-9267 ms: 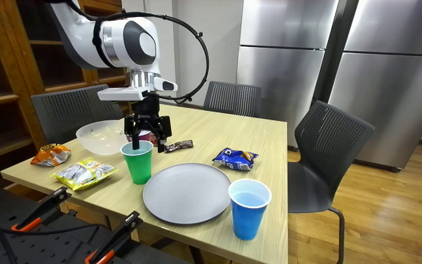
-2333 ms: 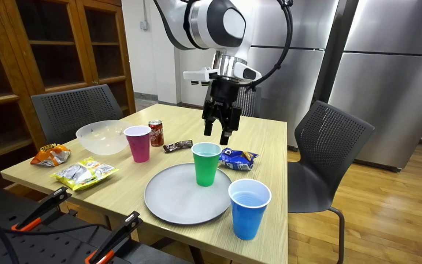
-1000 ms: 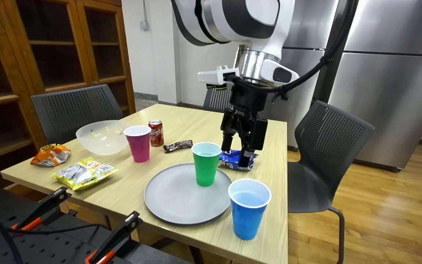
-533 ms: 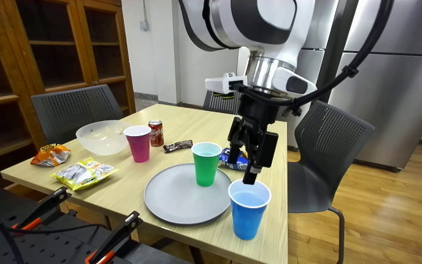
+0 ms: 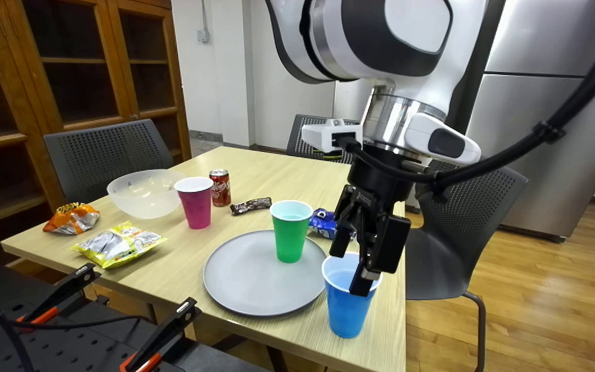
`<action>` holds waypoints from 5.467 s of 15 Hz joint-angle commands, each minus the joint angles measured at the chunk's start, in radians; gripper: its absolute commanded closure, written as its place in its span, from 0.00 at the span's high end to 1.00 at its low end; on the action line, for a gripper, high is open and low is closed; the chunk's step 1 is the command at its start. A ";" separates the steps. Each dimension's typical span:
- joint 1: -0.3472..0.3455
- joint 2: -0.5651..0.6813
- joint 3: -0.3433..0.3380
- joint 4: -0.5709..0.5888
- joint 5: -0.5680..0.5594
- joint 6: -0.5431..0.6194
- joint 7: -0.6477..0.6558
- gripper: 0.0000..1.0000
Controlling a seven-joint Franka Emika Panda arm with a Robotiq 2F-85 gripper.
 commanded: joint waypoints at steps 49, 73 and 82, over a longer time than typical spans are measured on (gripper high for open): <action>0.009 0.099 0.005 0.090 0.233 0.071 0.210 0.01; 0.114 -0.151 0.082 -0.172 -0.081 0.130 0.134 0.01; 0.109 -0.138 0.119 -0.211 -0.051 0.172 0.007 0.01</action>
